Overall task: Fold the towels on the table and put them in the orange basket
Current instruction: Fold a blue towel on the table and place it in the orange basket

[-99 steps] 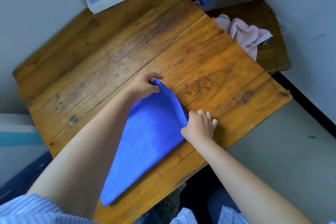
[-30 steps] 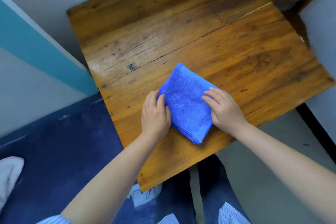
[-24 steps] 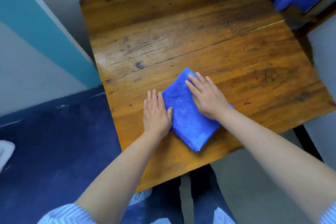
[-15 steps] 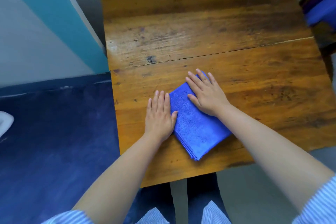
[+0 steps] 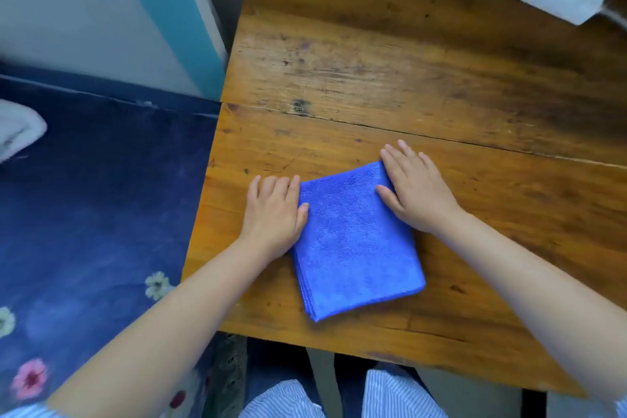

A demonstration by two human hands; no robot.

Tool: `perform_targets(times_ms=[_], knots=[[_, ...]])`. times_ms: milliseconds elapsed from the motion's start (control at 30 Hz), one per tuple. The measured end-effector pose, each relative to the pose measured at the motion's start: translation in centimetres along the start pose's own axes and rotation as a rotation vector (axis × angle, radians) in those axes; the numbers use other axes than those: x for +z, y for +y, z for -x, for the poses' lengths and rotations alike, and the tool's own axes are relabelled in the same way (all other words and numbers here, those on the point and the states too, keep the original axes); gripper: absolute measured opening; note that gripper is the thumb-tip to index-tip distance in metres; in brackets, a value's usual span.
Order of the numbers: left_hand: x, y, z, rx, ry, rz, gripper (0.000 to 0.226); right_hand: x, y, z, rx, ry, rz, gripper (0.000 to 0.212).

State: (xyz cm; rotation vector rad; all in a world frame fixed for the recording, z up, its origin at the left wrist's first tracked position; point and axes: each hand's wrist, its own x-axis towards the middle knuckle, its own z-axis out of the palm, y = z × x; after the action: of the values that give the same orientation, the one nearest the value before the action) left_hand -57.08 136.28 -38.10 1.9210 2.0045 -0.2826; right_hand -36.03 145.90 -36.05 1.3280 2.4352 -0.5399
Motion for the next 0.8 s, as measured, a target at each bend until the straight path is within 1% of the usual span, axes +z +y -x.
perform_targets(times_ms=[67,100,200,300,433,500,567,600,667,733,800], knots=[[-1.0,0.3,-0.3,-0.094,-0.014,-0.017,0.047,-1.3,0.0,-0.9,-0.084,-0.036,0.023,0.062],[-1.4,0.4,-0.6,-0.118,-0.054,-0.022,0.041,-1.8,-0.2,-1.4,-0.088,-0.073,0.027,0.059],[-2.6,0.8,-0.9,-0.201,-0.196,0.053,0.031,-2.8,-1.4,-2.4,-0.058,-0.164,0.039,0.043],[-3.5,1.0,-0.8,-0.245,-0.281,0.102,0.024,-3.5,-2.3,-3.0,-0.045,-0.227,0.086,0.026],[-4.1,1.2,0.5,-0.269,-0.365,0.184,0.026,-4.2,-3.4,-3.0,0.004,-0.352,0.043,0.028],[-4.8,0.7,1.9,-0.254,-0.352,0.203,0.022,-5.1,-4.1,-2.5,-0.028,-0.340,0.041,0.027],[-5.5,-0.3,4.3,-0.253,-0.312,0.259,0.009,-6.0,-5.4,-1.6,-0.105,-0.309,0.028,0.023],[-5.7,-0.7,5.1,-0.248,-0.301,0.301,0.006,-6.4,-5.8,-1.2,-0.133,-0.300,-0.001,0.021],[-6.0,-1.8,8.1,-0.279,-0.231,0.382,0.009,-7.1,-7.9,0.0,-0.215,-0.271,-0.056,0.016],[-6.5,-2.8,10.7,-0.308,-0.154,0.412,0.012,-7.7,-9.8,1.0,-0.267,-0.230,-0.074,0.017],[-6.8,-4.0,14.8,-0.372,-0.081,0.445,0.017,-8.0,-13.1,2.7,-0.344,-0.183,-0.056,0.019]])
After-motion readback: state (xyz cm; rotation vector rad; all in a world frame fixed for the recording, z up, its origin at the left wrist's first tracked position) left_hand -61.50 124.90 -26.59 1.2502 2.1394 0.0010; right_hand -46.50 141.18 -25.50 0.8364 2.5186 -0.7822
